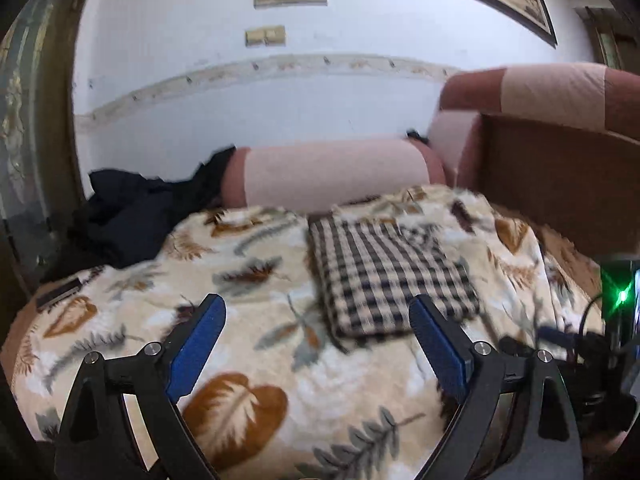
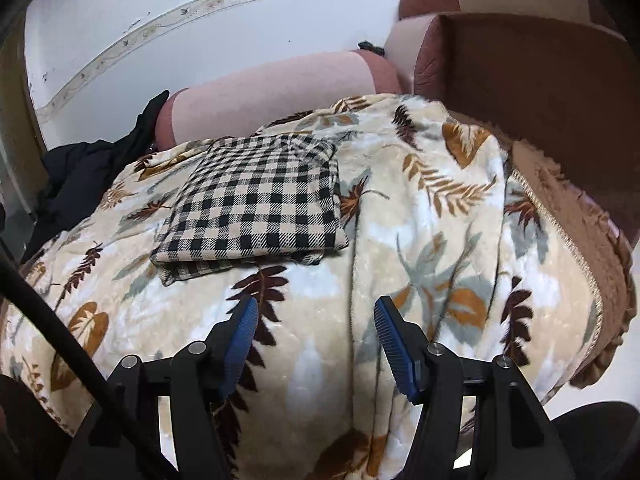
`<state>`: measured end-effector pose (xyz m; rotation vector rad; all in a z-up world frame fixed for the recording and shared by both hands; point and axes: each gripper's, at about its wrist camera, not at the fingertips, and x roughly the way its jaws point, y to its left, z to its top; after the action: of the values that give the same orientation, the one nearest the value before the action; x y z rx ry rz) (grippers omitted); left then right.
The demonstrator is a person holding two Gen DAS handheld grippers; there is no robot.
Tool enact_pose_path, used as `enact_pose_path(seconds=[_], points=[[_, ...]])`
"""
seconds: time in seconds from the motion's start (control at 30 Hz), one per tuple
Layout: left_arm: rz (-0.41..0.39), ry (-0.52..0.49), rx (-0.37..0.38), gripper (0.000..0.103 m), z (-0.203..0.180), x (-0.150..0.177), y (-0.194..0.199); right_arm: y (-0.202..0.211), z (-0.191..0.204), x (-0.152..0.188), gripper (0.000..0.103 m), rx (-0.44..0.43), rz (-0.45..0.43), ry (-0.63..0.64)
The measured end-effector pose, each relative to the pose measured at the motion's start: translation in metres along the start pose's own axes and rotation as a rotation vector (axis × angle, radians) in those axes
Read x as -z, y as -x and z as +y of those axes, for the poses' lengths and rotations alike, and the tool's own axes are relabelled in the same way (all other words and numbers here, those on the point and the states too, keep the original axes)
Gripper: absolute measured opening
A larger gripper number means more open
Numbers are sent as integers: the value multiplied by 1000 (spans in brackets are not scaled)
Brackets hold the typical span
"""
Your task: Fold large clothes
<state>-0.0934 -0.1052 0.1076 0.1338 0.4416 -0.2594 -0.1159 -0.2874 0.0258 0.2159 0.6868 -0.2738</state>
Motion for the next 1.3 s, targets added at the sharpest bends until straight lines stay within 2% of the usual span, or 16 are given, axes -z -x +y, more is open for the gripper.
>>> enact_pose_path(seconds=[0.07, 0.2, 0.5, 0.67, 1.03, 1.3], points=[[50, 7, 17, 92, -4, 7, -7, 2, 5, 1, 71, 20, -16, 30], [159, 35, 35, 92, -6, 22, -24, -1, 14, 3, 71, 34, -16, 78], [269, 84, 55, 92, -1, 40, -47, -10, 22, 5, 73, 48, 4, 118], [329, 80, 39, 92, 2, 49, -61, -15, 25, 7, 73, 53, 21, 119], [421, 99, 36, 92, 9, 69, -82, -26, 30, 11, 73, 61, 54, 137], [427, 103, 28, 92, 11, 71, -84, -28, 34, 12, 73, 62, 63, 141]])
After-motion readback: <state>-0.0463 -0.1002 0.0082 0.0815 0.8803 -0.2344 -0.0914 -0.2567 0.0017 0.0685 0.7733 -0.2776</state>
